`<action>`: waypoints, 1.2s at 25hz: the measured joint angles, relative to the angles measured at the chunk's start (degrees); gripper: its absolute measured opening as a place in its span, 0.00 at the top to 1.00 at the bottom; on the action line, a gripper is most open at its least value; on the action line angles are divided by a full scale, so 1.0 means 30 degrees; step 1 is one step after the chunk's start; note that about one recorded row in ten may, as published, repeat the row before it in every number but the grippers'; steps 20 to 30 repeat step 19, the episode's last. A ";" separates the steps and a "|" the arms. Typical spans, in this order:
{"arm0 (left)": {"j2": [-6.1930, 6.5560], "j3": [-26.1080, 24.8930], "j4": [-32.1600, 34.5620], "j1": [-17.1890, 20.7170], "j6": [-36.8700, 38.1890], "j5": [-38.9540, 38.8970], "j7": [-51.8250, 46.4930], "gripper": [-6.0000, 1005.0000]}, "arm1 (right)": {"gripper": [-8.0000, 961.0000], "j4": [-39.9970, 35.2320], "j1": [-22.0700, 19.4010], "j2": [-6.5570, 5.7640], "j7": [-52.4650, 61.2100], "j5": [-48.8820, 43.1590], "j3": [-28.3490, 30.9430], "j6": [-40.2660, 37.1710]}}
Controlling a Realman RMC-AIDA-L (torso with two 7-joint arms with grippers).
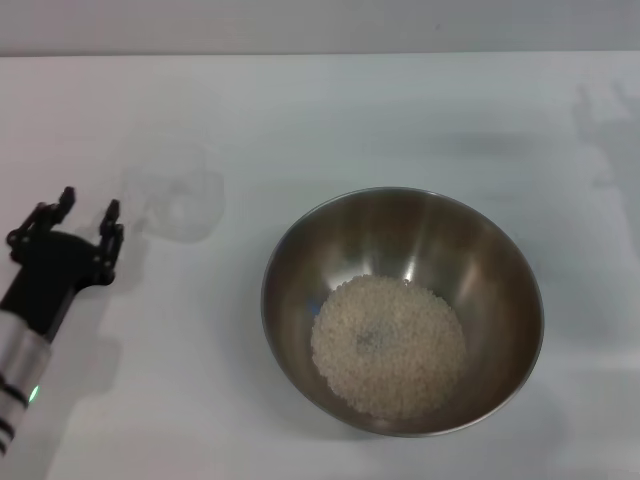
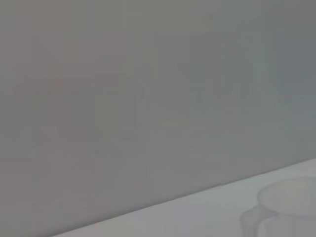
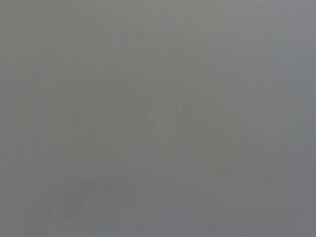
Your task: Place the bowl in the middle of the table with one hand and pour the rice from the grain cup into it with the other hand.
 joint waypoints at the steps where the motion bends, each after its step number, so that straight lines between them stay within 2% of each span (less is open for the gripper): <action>1: 0.0021 0.0018 0.0024 0.0299 0.0429 0.0000 -0.0040 0.62 | 0.50 0.0009 0.0004 -0.0003 -0.0001 0.0007 0.0006 0.0009; 4: 0.0030 0.0028 0.0035 0.0407 0.0607 -0.0002 -0.0074 0.60 | 0.50 0.0029 0.0007 -0.0010 -0.0006 0.0030 0.0024 0.0024; 5: 0.0046 0.0093 0.0041 0.0986 0.1761 -0.0002 -0.0919 0.59 | 0.50 0.0031 0.0006 -0.0012 -0.0008 0.0031 0.0025 0.0035; 7: 0.0055 0.0050 0.0036 0.1273 0.2862 -0.0032 -0.2755 0.56 | 0.50 0.0033 0.0007 -0.0017 -0.0011 0.0032 0.0021 0.0120; 8: 0.0055 0.0050 0.0036 0.1273 0.2862 -0.0032 -0.2755 0.55 | 0.50 0.0032 0.0007 -0.0018 -0.0011 0.0015 -0.0008 0.0183; 10: 0.0078 -0.0275 0.0094 0.1240 0.3890 -0.0143 -0.5504 0.52 | 0.50 0.0032 0.0001 -0.0006 -0.0014 -0.0054 -0.0204 0.0271; 13: 0.0080 -0.0768 0.0107 0.1002 0.4031 -0.0169 -0.6703 0.46 | 0.50 0.0040 -0.0069 0.0061 -0.0018 -0.0095 -0.0868 0.0302; 14: 0.0068 -0.1410 0.0107 0.0639 0.4021 -0.0184 -0.7444 0.44 | 0.50 0.0050 -0.0112 0.0080 -0.0018 -0.0103 -0.1184 0.0312; 18: 0.0024 -0.2020 0.0106 0.0198 0.4062 -0.0176 -0.7470 0.37 | 0.50 0.0112 -0.0315 0.0129 0.0086 -0.0121 -0.2516 0.0321; 30: 0.0016 -0.2219 0.0105 0.0096 0.4063 -0.0179 -0.7481 0.37 | 0.50 0.0112 -0.0315 0.0129 0.0086 -0.0121 -0.2516 0.0321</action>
